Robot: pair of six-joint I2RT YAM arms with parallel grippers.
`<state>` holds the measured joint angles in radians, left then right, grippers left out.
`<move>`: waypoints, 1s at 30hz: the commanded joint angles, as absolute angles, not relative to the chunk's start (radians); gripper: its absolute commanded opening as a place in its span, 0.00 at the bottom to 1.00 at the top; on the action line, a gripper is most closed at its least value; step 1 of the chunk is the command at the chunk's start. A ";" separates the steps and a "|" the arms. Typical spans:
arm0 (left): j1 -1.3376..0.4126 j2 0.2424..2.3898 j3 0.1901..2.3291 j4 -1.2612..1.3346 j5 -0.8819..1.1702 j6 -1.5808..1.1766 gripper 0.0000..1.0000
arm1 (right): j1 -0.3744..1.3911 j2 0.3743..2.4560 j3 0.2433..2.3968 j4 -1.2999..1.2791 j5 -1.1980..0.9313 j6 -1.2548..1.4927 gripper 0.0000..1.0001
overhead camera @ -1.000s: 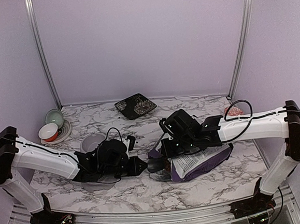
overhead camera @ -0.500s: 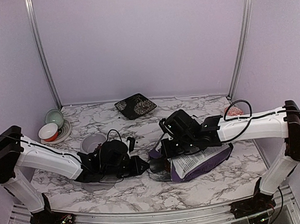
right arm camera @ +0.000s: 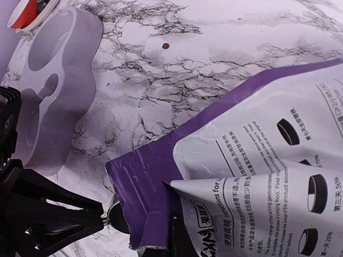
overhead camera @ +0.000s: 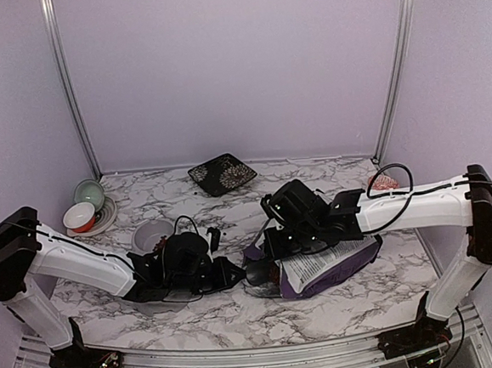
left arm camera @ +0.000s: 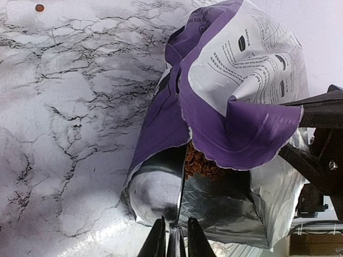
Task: Serve the pet food
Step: Insert the pet food bag at the center of the board.
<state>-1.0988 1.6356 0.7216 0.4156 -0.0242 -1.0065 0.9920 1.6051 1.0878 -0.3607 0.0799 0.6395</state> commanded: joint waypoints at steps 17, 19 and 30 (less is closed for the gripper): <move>-1.096 1.710 0.774 0.479 0.027 -1.026 0.00 | 1.005 1.642 1.140 -0.402 0.060 0.642 0.00; -1.096 1.713 0.773 0.480 0.029 -1.026 0.00 | 1.005 1.644 1.141 -0.402 0.059 0.641 0.00; -1.096 1.711 0.764 0.495 0.035 -1.033 0.00 | 1.005 1.651 1.142 -0.402 0.059 0.644 0.00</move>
